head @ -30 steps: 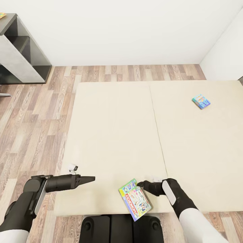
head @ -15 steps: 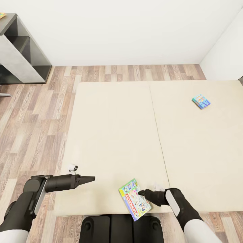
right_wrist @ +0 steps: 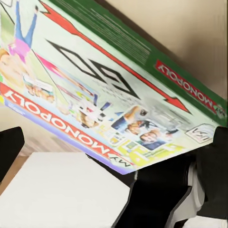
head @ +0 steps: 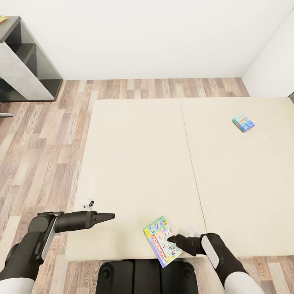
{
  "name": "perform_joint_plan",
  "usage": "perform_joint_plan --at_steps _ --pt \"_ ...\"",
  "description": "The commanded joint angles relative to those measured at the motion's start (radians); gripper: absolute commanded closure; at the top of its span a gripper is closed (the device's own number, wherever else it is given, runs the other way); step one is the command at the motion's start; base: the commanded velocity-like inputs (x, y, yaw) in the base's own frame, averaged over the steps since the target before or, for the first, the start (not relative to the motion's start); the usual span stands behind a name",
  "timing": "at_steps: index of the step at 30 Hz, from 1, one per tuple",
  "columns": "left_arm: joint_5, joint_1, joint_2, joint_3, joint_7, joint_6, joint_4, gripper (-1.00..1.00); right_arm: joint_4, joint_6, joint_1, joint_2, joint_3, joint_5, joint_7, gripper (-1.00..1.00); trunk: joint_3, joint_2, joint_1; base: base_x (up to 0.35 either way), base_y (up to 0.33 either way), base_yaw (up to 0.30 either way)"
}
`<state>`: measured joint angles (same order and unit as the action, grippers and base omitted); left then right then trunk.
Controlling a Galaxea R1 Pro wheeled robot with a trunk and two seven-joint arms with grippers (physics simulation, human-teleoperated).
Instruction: Put all the toys in the child's room - the three board games (two on the bed and one on the table), the two jigsaw puzzles on the table, and the tennis ball on the table - inside the toy box on the table in the child's room.
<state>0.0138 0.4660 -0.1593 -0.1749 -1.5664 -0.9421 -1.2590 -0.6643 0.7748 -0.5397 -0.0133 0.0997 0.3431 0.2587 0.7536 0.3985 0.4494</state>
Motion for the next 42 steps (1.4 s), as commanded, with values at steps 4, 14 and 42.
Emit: perform_joint_plan --at_steps 4,14,42 --pt "0.002 0.0 0.0 0.0 -0.004 -0.011 0.0 -1.0 0.003 0.005 0.014 0.015 0.006 -0.003 0.005 -1.0 0.001 0.002 0.001 0.0 0.0 0.0" --pt "0.002 0.0 0.0 0.0 -0.004 -0.011 0.0 -1.0 0.007 0.003 0.032 0.023 0.005 -0.003 0.006 -1.0 0.001 0.002 0.001 0.0 0.0 0.0" --pt "0.002 0.0 0.0 0.0 -0.004 -0.011 0.0 -1.0 0.178 -0.182 0.035 0.003 -0.011 -0.026 -0.013 -1.0 0.001 0.002 0.001 0.0 0.0 0.0"
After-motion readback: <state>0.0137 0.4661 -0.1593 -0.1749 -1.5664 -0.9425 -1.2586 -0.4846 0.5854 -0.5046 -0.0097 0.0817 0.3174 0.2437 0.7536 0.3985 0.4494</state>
